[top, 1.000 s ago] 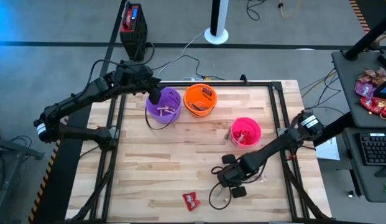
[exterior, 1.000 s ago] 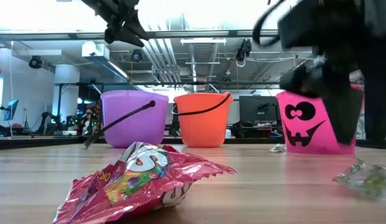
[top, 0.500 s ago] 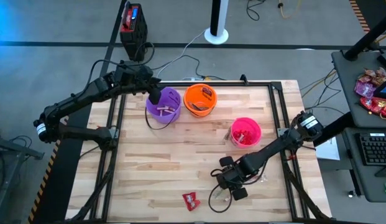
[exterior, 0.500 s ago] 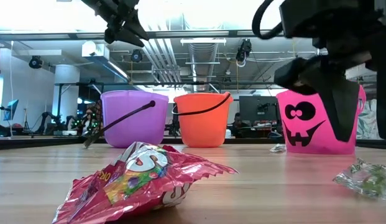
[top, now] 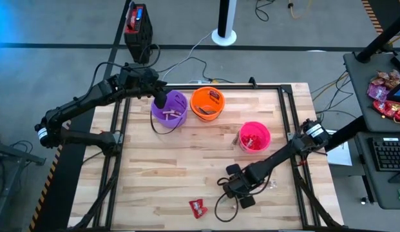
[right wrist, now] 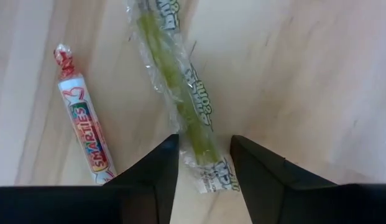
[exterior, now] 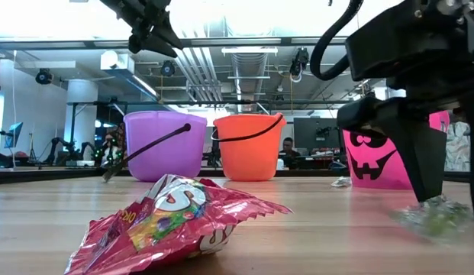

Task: Sort candy by brand, put in halloween buckets
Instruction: Put the green candy into the orange bucket

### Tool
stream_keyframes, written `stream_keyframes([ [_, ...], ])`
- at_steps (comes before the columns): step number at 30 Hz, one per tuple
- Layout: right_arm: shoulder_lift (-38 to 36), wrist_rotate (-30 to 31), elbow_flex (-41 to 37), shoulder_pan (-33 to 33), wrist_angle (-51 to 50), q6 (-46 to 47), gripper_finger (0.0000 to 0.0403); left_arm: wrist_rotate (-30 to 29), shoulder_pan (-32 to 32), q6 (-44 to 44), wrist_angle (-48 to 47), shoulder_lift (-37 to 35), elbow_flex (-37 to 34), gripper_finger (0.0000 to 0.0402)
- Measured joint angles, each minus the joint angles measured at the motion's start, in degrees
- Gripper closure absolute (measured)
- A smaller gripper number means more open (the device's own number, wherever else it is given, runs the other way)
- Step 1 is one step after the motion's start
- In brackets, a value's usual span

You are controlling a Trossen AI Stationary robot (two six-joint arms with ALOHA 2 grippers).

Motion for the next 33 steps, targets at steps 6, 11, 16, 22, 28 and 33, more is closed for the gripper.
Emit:
stream_keyframes([
  [6, -0.2, 0.0, 0.0, -0.7, 0.3, 1.2, 0.0347, 0.0, 0.0, 0.0, 0.0, 0.0, 0.0, 0.0232],
  [11, -0.6, -2.2, 0.0, -1.9, 0.6, 2.0, 0.0386, 0.0, 0.0, 0.0, 0.0, 0.0, 0.0, 0.0232],
  [16, -4.1, -2.5, -0.2, -3.6, -0.5, 2.7, 0.0391, 0.0, 0.0, 0.0, 0.1, 0.0, 0.0, 0.0232],
  [22, -13.0, 1.2, 1.8, -7.7, -4.6, 4.8, 0.0393, 0.0, 0.0, 0.0, 0.4, 0.0, 0.0, 0.0232],
  [28, -20.0, 8.9, 6.5, -16.1, -5.1, 5.7, 0.0394, 0.0, 0.0, 0.2, 0.7, 0.0, 0.0, 0.0232],
  [33, -21.5, 9.3, 11.2, -27.4, -4.8, 2.8, 0.0394, 0.0, 0.0, 0.2, 0.7, 0.0, 0.0, 0.0232],
])
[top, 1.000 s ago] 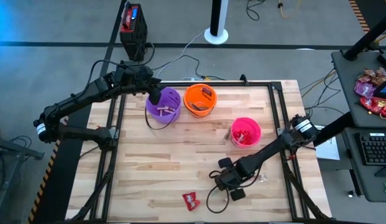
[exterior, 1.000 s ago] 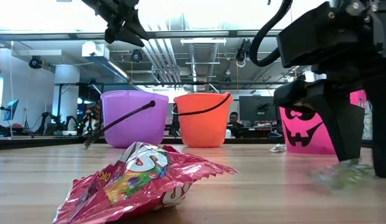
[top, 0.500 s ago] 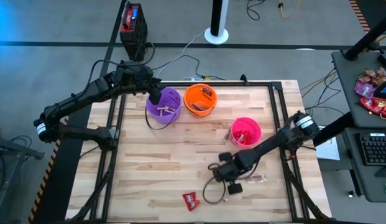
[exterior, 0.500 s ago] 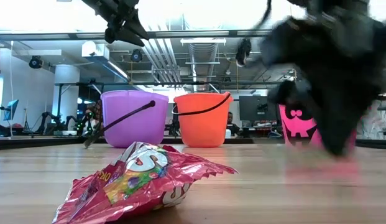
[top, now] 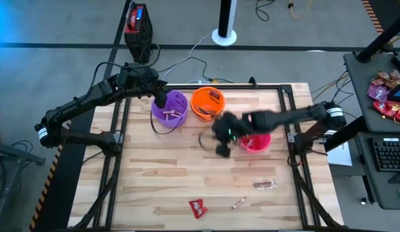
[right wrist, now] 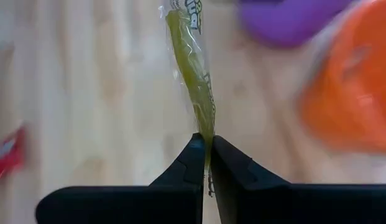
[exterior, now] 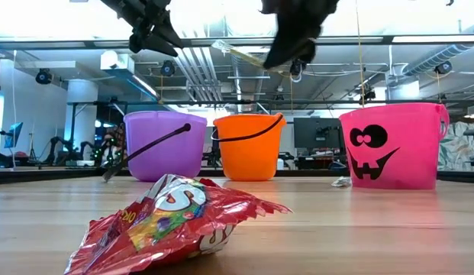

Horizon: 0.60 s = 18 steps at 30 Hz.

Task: Sort candy by brand, put in halloween buckets
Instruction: Put the green candy into the orange bucket

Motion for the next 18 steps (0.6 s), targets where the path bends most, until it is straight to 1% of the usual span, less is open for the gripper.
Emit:
stream_keyframes([
  [5, 0.1, -0.5, 1.9, -11.5, 3.6, -5.9, 0.0394, 0.0, -0.3, -2.4, 0.0, 0.0, 0.0, 0.0232],
  [10, 3.0, -4.0, 1.7, -20.4, 5.9, -10.0, 0.0394, 0.0, -1.8, -6.9, 0.0, -0.1, 0.0, 0.0232],
  [13, 5.5, -6.4, 1.7, -24.0, 6.1, -10.7, 0.0394, 0.0, -2.9, -11.5, 0.0, -0.1, 0.0, 0.0232],
  [18, 8.6, -7.8, 1.8, -25.9, 6.1, -12.0, 0.0394, 0.0, -6.7, -14.3, 0.0, -0.1, 0.0, 0.0233],
])
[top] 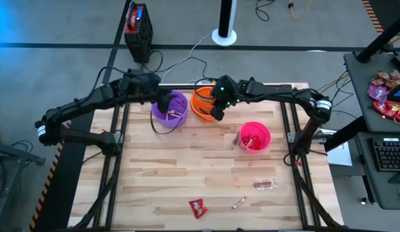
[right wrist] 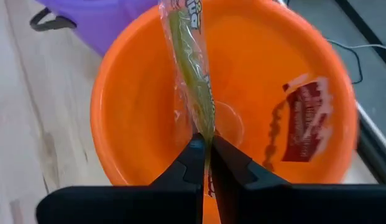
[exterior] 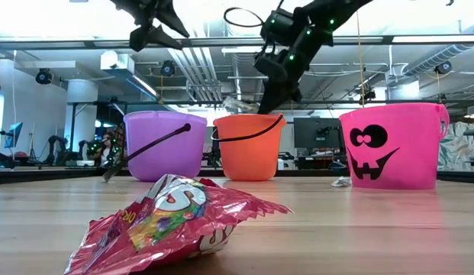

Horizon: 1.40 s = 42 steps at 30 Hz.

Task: Sort candy by brand, put in halloween buckets
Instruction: Put the green candy into the orange bucket, then put the red candy into the pink bucket

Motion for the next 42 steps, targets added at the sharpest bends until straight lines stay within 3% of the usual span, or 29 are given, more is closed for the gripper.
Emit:
stream_keyframes([
  [10, 1.2, 0.0, 0.0, -0.9, 0.5, 0.2, 0.0357, 0.1, -9.3, -2.2, -1.0, 0.1, 0.0, 0.0245],
  [17, 1.1, 0.0, 0.0, -1.1, 1.2, -0.6, 0.0333, 0.4, -11.4, -5.6, -2.7, 1.2, 0.0, 0.0245],
  [23, -2.5, 0.0, 0.0, -1.1, 0.5, -0.8, 0.0321, 7.7, -16.1, -5.9, -3.3, 2.8, 0.0, 0.0245],
  [26, -6.2, -0.2, 0.0, -1.1, -0.6, -0.8, 0.0317, 8.0, -20.6, -6.5, -3.8, 4.4, 0.0, 0.0245],
  [35, -17.8, -1.7, 0.1, -1.0, -3.4, 0.8, 0.0307, 7.5, -35.7, -4.9, -3.3, 16.3, 0.0, 0.0241],
  [42, -21.3, -1.6, 0.1, -0.9, -3.5, 1.8, 0.0295, 6.8, -44.6, -5.7, 2.3, 29.2, 0.0, 0.0237],
])
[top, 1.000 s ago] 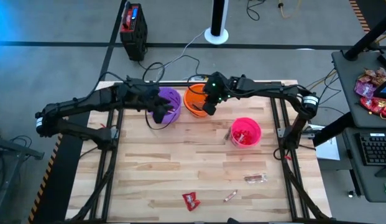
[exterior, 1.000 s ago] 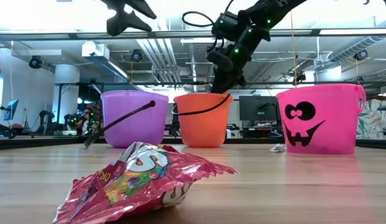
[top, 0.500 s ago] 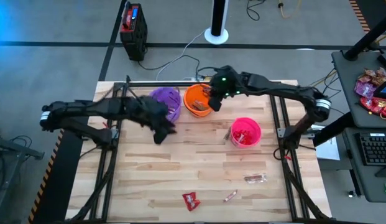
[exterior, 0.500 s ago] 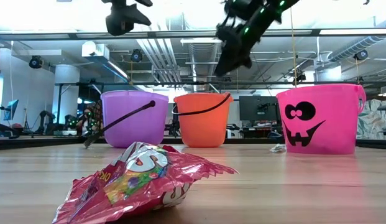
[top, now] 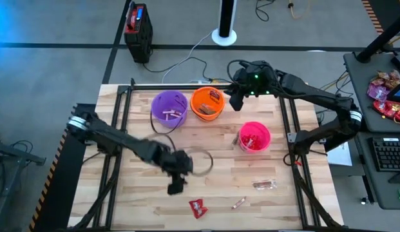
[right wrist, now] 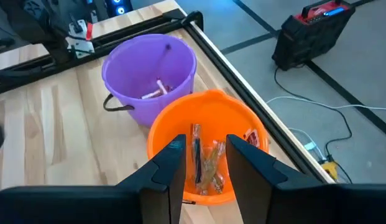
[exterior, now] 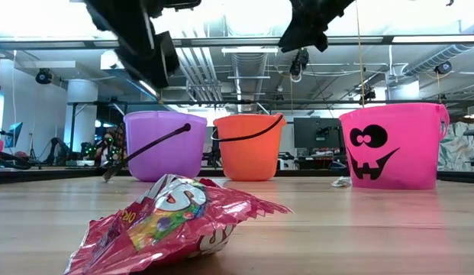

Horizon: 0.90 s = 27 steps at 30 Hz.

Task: Sort candy by brand, put in halloween buckets
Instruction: Put the red candy into the pink bucket

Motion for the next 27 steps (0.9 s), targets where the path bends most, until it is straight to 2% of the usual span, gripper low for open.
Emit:
stream_keyframes([
  [7, -0.4, 0.0, 0.0, 0.5, -0.7, 0.1, 0.0272, 1.0, -5.3, -2.9, 14.3, 11.0, 0.0, 0.0237],
  [12, -0.4, 0.0, -0.1, 0.7, -1.6, 0.1, 0.0253, 1.3, -5.7, -6.3, 18.2, 16.6, 0.0, 0.0237],
  [16, -0.3, 0.1, -0.1, 0.7, -1.7, 0.1, 0.0242, 2.1, -5.6, -5.7, 21.6, 17.6, 0.0, 0.0237],
  [21, -0.3, 0.2, -0.1, 0.7, -1.7, 0.1, 0.0239, 2.3, -5.7, -1.5, 21.4, 17.8, 0.0, 0.0239],
  [27, -0.3, 0.2, -0.1, 0.7, -1.7, 0.0, 0.024, 6.4, -5.8, 0.3, 23.7, 20.9, 0.0, 0.0247],
])
